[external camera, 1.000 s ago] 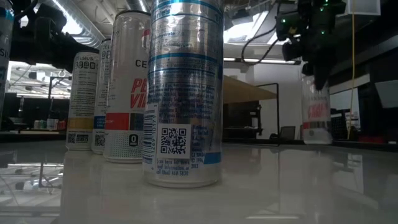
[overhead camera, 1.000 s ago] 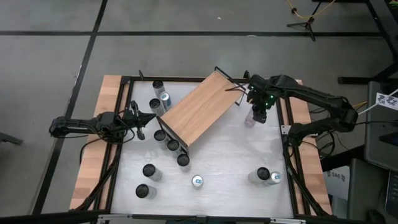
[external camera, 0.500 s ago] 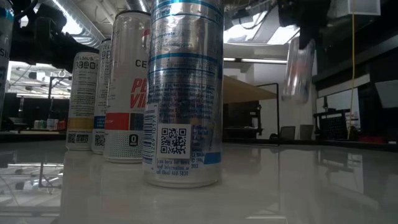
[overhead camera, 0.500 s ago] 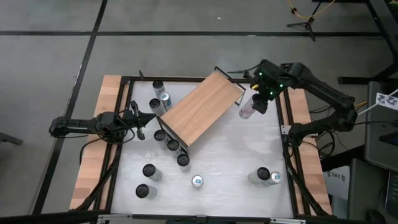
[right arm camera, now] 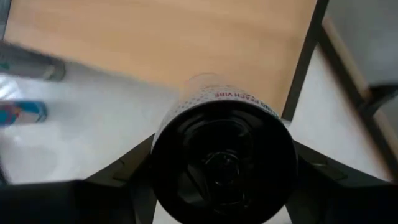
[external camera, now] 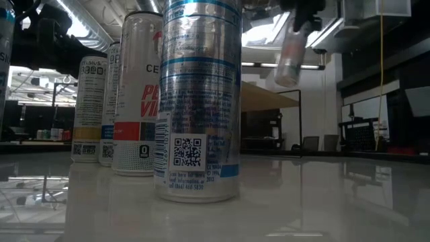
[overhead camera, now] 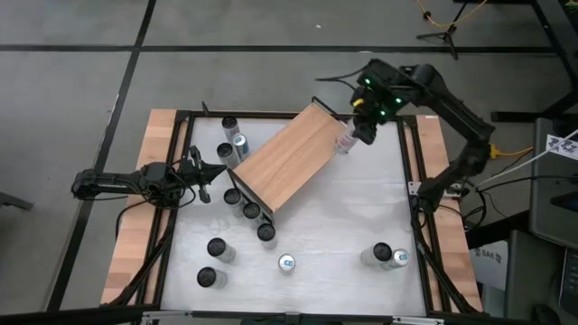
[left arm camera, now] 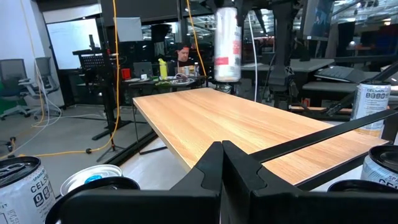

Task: Place canned beverage on shelf
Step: Put the white-pink soda can on the shelf

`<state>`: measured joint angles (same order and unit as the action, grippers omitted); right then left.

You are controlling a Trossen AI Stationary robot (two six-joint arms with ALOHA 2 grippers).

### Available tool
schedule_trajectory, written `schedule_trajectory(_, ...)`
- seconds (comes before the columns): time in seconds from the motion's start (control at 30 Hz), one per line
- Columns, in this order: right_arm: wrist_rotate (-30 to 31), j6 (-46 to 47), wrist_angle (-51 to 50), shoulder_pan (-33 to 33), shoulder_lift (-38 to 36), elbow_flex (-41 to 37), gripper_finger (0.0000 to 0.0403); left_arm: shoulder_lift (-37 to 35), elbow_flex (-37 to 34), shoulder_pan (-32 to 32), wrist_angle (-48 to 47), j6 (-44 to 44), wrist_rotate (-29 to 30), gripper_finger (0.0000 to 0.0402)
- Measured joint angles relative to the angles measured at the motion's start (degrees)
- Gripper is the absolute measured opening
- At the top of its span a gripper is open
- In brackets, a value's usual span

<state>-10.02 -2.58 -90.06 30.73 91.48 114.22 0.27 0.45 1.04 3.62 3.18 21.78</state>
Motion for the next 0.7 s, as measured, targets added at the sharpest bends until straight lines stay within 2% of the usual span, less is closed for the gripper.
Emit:
schedule_trajectory(0.13, 0.68, -3.34, -0.02, 0.08, 4.12, 6.08, 0.0252, 0.01, 0.00, -0.01, 0.00, 0.00, 0.00, 0.0000)
schedule_trajectory(0.27, 2.07, -5.70, 0.04, 0.54, 6.73, 8.99, 0.0252, 0.00, 0.02, 0.00, 0.00, -0.02, 0.00, 0.0000)
schedule_trajectory(0.7, 3.00, -6.90, 0.00, 2.07, 8.66, 9.17, 0.0253, 0.00, 0.01, -0.01, 0.00, -0.02, 0.00, 0.0000)
